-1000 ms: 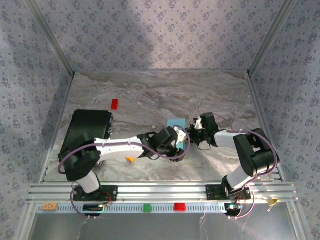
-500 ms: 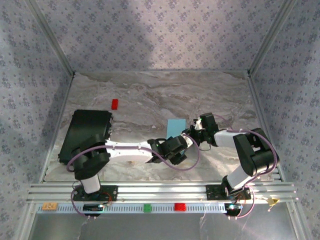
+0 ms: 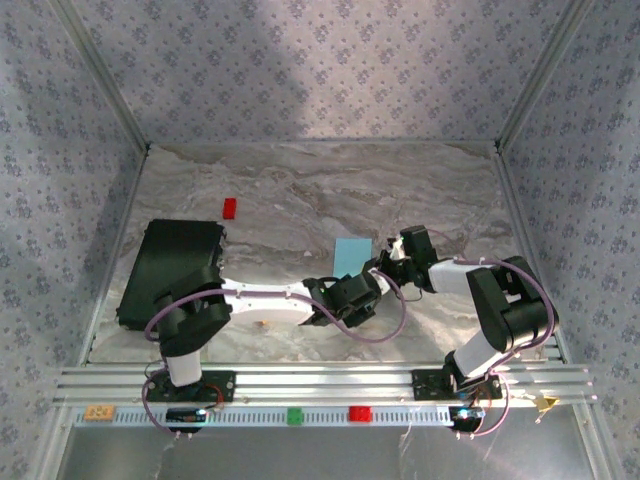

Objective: Fold a paper plane with a square sheet of paper (pick it up from the middle)
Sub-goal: Fold the triangle a second time at the center of the table.

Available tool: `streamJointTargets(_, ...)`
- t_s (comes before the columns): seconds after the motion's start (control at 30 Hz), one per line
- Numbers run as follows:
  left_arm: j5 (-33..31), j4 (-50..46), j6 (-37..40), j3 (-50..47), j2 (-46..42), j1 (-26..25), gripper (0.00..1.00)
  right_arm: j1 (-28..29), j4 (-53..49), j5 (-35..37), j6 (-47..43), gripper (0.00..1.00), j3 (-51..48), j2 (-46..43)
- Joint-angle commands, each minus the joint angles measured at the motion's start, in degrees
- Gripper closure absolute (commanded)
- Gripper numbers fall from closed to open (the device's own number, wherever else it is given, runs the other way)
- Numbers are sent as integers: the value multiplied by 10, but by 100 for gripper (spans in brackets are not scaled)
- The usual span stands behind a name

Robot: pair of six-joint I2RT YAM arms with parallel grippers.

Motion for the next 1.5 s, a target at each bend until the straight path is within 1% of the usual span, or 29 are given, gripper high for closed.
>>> streamJointTargets(0.0,-12,-9,8,18,12,-4,41,-4,-14,-6,-7,90,13,-7)
streamJointTargets(0.4,-19,-5,3,10,-2,-4,78,-8,-24,-4,-8,88,10,-18)
streamJointTargets(0.63,-11,-7,-6,12,-5,-1,100,-12,-28,-1,-10,86,3,-27)
streamJointTargets(0.7,7,-7,-17,11,-9,5,100,-18,-34,5,-12,85,-1,-34)
streamJointTargets(0.8,63,-9,-38,9,-18,26,100,-32,-56,18,-22,82,-10,-55)
streamJointTargets(0.87,119,-21,-63,15,-25,50,100,-42,-85,34,-34,80,-13,-74)
streamJointTargets(0.9,165,-23,-79,18,-29,68,100,-48,-99,42,-39,79,-15,-85)
streamJointTargets(1.0,260,3,-118,6,-36,110,100,-63,-124,61,-45,75,-29,-122)
streamJointTargets(1.13,344,33,-153,-3,-31,144,100,-66,-144,63,-61,73,-38,-161)
streamJointTargets(1.27,371,40,-169,-3,-21,162,100,-52,-131,45,-55,77,-50,-170)
streamJointTargets(1.47,377,43,-181,-8,-18,174,100,11,-79,47,-26,89,-64,-156)
